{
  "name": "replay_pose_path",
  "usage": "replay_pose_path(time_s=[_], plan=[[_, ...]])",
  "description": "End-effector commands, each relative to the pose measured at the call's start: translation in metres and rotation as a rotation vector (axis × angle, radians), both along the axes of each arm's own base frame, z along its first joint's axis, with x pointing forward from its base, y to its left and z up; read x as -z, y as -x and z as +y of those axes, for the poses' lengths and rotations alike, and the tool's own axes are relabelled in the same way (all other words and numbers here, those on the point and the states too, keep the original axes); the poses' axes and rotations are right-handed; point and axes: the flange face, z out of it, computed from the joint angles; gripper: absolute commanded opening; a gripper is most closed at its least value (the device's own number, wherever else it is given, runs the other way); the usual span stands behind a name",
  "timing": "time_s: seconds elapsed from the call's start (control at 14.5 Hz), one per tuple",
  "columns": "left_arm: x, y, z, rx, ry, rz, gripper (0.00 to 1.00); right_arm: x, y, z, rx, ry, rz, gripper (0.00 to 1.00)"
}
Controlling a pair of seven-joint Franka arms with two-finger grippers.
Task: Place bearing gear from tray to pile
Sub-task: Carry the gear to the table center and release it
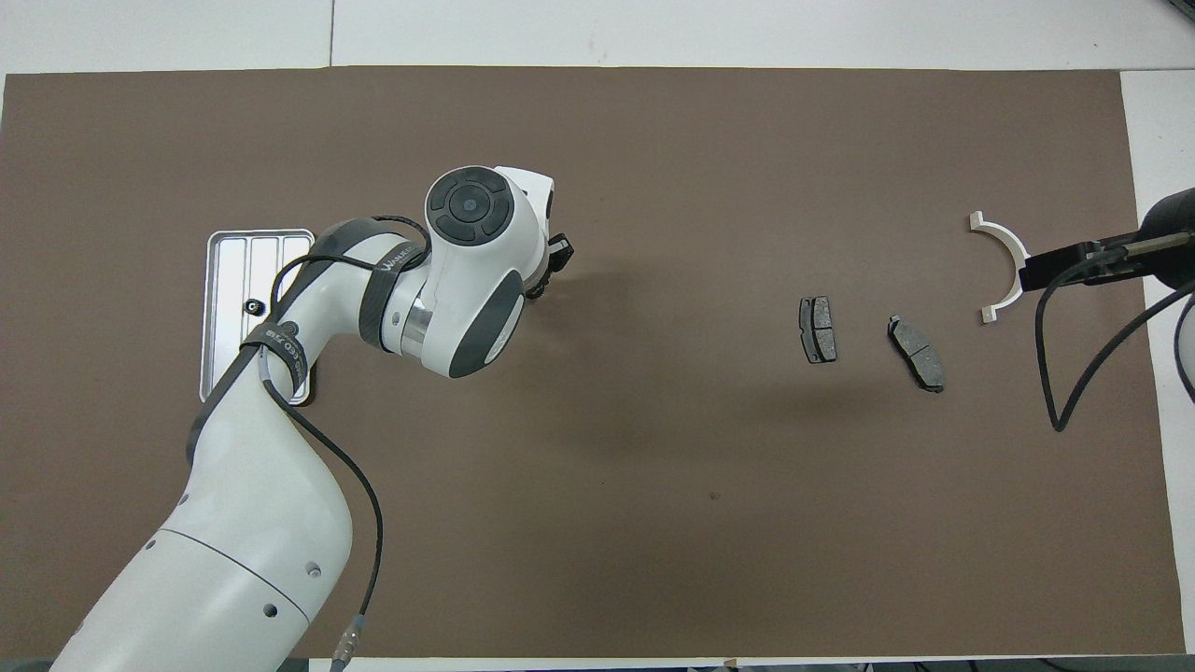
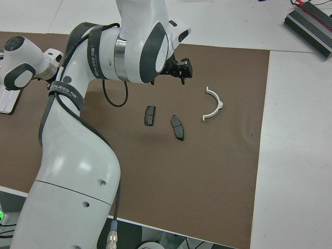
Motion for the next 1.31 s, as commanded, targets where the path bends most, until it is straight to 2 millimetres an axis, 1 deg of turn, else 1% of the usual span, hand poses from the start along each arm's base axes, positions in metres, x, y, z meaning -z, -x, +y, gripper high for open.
replay_pose_path(time_s=[0.0,0.07,0.21,0.34,0.55,0.62,0.69,0.83,0.97,1.24], plan=[[-0.005,0.012,0.005,-0.006,-0.012,-0.019,0.1,0.011,-0.003,-0.007,-0.028,-0.003,-0.025,1.0],[-0.005,0.012,0.005,-0.006,-0.013,-0.021,0.1,0.015,-0.007,-0.008,-0.027,-0.004,-0.03,1.0],[0.002,0.015,0.008,-0.007,-0.019,-0.012,0.1,0.028,-0.018,-0.009,-0.021,-0.006,-0.033,1.0],[0.005,0.018,0.009,-0.008,-0.017,-0.015,0.1,0.04,-0.033,-0.01,-0.016,-0.011,-0.029,1.0],[0.006,0.018,0.009,-0.007,-0.018,-0.013,0.12,0.037,-0.058,-0.013,-0.019,-0.012,-0.026,1.0],[0.006,0.018,0.009,-0.007,-0.018,-0.013,0.15,0.038,-0.065,-0.013,-0.02,-0.012,-0.022,1.0],[0.006,0.018,0.009,-0.008,-0.018,-0.013,0.22,0.04,-0.067,-0.014,-0.021,-0.012,-0.02,1.0],[0.005,0.017,0.011,-0.013,-0.019,-0.016,0.22,0.04,-0.067,-0.013,-0.022,-0.01,-0.02,1.0],[0.008,0.018,0.012,-0.012,-0.022,-0.011,0.22,0.049,-0.067,-0.013,-0.027,-0.002,-0.009,1.0],[0.009,0.019,0.011,-0.019,-0.018,-0.017,0.25,0.051,-0.066,-0.013,-0.032,-0.002,-0.007,1.0]])
